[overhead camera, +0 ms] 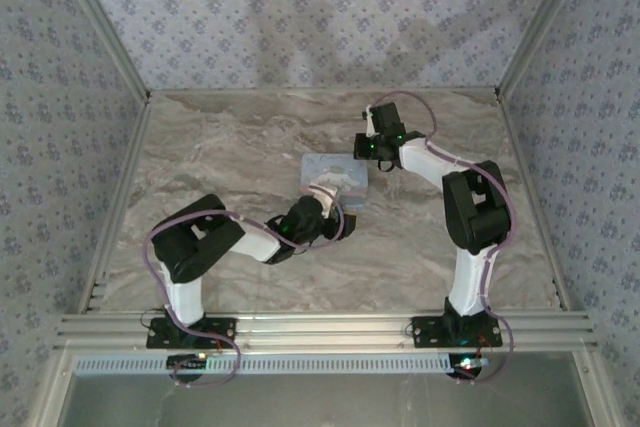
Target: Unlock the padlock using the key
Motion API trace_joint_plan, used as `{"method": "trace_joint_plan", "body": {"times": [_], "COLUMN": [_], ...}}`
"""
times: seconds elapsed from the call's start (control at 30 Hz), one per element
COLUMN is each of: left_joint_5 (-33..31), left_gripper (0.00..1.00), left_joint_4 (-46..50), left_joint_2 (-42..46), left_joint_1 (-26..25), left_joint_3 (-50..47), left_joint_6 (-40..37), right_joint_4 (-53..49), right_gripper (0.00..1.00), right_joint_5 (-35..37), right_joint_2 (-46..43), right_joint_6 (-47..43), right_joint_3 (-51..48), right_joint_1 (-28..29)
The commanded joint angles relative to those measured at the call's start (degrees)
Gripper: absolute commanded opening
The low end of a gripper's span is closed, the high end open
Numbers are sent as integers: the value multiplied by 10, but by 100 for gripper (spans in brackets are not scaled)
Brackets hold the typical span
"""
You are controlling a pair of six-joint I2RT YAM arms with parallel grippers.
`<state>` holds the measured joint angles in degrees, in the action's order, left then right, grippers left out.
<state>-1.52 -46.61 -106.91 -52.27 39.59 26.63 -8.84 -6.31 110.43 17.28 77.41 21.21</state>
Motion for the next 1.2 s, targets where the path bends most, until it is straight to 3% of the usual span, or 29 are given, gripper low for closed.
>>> {"method": "trace_joint_plan", "body": {"times": [0.0,0.2,0.43,0.53,0.73,0.9,1.0,1.17], "left_joint_5": [77,117,159,150,116,96,77,84], "left_gripper": [72,71,58,58,70,71,65,47], "left_joint_4": [-84,-118,-105,-81,-54,-37,-45,-54], "left_joint_2": [-13,-20,-48,-55,-63,-79,-81,-81], "left_joint_1": [24,40,52,51,39,25,24,28], "left_joint_3": [-17,-25,-3,7,19,32,25,15], "left_joint_6": [21,49,73,79,85,100,109,114], "right_joint_4": [-10,-3,0,3,11,12,15,19], "right_gripper": [0,0,0,0,0,0,0,0], "right_joint_5": [0,3,4,2,2,1,1,2], "right_joint_2": [5,4,4,2,2,-2,-6,-13], "right_joint_6": [-14,-13,-13,-13,-13,-14,-14,-15], "right_joint_3": [-3,-15,-19,-24,-34,-36,-40,-46], "right_joint_1": [7,9,15,16,17,17,17,18]}}
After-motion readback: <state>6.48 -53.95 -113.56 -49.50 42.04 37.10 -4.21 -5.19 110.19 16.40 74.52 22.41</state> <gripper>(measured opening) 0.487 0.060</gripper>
